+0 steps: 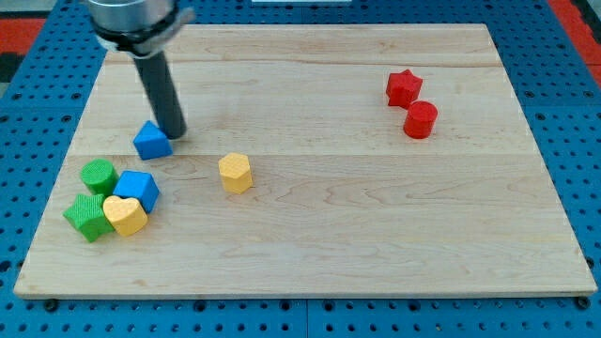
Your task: Move the green circle parallel to the red star
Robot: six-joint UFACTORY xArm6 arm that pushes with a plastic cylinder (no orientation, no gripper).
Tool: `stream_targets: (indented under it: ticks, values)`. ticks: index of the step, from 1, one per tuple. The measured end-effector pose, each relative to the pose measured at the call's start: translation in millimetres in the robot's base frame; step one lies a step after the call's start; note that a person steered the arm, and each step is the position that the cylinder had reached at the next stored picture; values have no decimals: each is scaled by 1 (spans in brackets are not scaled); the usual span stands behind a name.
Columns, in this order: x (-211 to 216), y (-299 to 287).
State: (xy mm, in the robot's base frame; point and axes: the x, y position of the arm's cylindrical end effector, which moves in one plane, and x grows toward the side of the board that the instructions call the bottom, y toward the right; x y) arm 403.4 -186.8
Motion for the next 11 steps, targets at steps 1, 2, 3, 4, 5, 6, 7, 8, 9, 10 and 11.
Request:
stream_targets:
  ticks: [1,2,3,4,5,6,7,8,9,10,11]
  values:
    - [-25,-76]
    - [-26,-118]
    - [-23,-118]
    - [29,-113]
    - [88,-113]
    - [94,-88]
    - [93,-30]
    - [80,17]
    - [52,19]
    - [20,37]
    - [-15,55]
